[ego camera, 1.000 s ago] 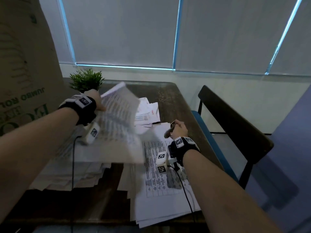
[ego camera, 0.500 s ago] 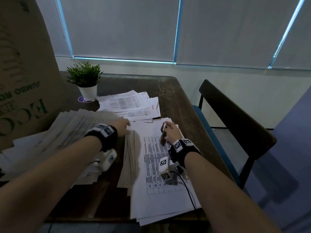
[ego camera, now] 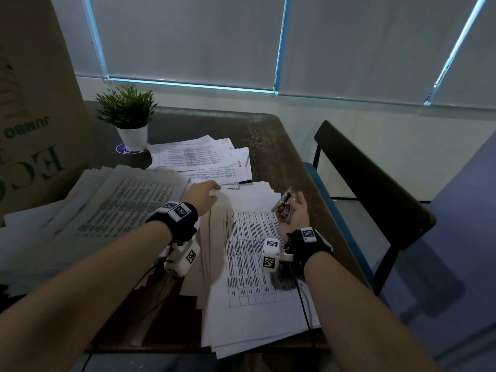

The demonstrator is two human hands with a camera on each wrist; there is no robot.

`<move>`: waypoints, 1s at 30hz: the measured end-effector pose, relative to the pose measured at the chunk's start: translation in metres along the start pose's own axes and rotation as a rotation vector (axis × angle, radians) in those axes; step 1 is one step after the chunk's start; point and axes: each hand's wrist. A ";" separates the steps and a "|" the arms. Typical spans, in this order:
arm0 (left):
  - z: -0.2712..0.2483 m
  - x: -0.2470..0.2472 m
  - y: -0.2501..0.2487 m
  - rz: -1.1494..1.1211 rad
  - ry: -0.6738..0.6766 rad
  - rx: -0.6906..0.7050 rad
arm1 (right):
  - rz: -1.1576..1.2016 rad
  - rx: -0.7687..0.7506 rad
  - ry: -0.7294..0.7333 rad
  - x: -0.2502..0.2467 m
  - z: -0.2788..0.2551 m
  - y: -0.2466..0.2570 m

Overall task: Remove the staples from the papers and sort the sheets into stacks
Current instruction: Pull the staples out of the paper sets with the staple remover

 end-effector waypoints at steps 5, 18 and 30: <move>0.001 0.002 0.001 0.154 -0.002 -0.121 | 0.309 0.063 -0.032 -0.007 0.003 0.001; -0.015 0.008 -0.021 -0.586 0.513 -0.276 | 0.316 0.071 -0.005 -0.008 0.002 0.001; -0.040 -0.020 -0.017 -0.477 0.282 -0.152 | 0.236 0.099 0.018 -0.002 -0.010 0.011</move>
Point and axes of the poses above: each hand's wrist, its own z-axis towards the middle knuckle, its own x-axis out of the palm, y = z × x, and after that the axes turned 14 degrees about z, right-handed
